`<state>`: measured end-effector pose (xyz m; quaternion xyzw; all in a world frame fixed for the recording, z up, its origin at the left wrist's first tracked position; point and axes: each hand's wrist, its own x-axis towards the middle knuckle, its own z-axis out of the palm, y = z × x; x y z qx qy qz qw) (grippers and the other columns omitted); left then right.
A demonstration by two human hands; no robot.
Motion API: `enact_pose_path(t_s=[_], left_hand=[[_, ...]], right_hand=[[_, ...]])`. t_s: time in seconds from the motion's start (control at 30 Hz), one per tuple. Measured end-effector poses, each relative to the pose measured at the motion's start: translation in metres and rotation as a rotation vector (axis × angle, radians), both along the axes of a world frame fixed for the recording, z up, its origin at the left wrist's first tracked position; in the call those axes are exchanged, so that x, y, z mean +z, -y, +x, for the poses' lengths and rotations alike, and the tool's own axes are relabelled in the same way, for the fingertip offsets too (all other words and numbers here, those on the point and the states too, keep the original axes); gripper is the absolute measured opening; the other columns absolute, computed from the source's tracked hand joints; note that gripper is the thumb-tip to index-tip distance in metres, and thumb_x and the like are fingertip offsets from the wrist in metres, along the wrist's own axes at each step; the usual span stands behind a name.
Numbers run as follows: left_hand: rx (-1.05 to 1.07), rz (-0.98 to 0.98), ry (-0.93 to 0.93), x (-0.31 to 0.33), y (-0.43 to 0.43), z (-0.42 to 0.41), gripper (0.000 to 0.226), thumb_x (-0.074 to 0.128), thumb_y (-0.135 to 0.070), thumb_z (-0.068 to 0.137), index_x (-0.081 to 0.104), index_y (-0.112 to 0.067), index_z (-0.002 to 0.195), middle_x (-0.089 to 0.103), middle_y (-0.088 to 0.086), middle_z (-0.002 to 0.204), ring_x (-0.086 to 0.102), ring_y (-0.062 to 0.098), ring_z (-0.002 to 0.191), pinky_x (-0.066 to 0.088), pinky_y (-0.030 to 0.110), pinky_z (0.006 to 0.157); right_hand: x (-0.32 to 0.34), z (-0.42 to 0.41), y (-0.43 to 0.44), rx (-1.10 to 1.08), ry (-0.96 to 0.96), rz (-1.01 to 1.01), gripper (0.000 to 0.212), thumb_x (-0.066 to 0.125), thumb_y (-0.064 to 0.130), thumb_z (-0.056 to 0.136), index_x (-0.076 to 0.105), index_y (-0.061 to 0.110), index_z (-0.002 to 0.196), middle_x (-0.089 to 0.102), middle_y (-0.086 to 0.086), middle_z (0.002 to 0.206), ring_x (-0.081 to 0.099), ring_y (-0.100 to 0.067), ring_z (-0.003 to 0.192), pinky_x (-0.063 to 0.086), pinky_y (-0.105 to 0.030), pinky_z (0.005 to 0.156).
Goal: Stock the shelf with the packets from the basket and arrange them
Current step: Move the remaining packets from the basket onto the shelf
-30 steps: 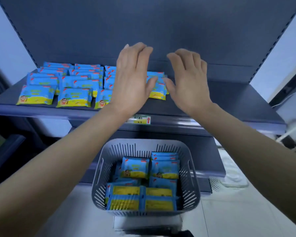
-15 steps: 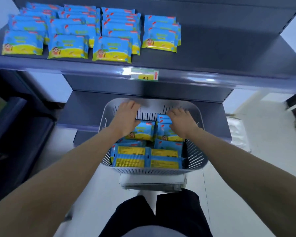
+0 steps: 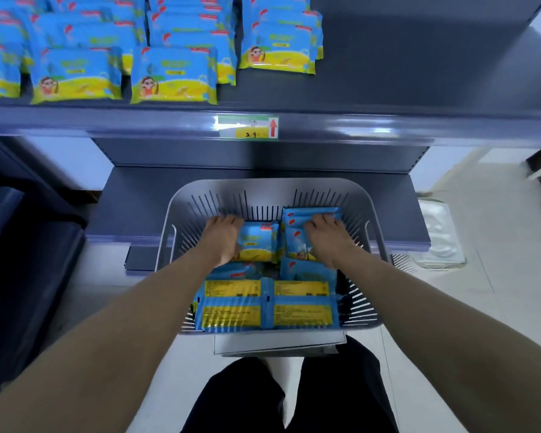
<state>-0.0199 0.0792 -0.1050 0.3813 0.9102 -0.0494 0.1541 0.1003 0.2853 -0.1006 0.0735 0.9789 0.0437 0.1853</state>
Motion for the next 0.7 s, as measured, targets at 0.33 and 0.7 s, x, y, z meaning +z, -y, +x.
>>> enact_pose_path(t_s=[0.33, 0.7], left_hand=[[0.009, -0.131, 0.045, -0.016, -0.019, -0.010, 0.058, 0.068, -0.034, 0.080, 0.047, -0.008, 0.128, 0.044, 0.015, 0.129, 0.038, 0.034, 0.122, 0.032, 0.041, 0.101], [-0.054, 0.102, 0.143, 0.098, -0.025, -0.005, 0.021, 0.061, -0.012, 0.082, 0.055, -0.009, 0.102, 0.062, 0.009, 0.099, 0.058, 0.029, 0.095, 0.032, 0.029, 0.067]], right_hand=[[0.004, -0.006, 0.002, 0.001, 0.044, -0.078, 0.033, 0.047, 0.003, 0.089, 0.049, 0.011, 0.121, 0.062, -0.011, 0.112, 0.057, -0.030, 0.106, 0.041, -0.035, 0.084], [0.187, -0.042, -0.021, 0.047, -0.135, -0.201, 0.029, 0.052, 0.011, 0.085, 0.051, 0.016, 0.113, 0.061, -0.013, 0.108, 0.056, -0.034, 0.096, 0.047, -0.039, 0.076]])
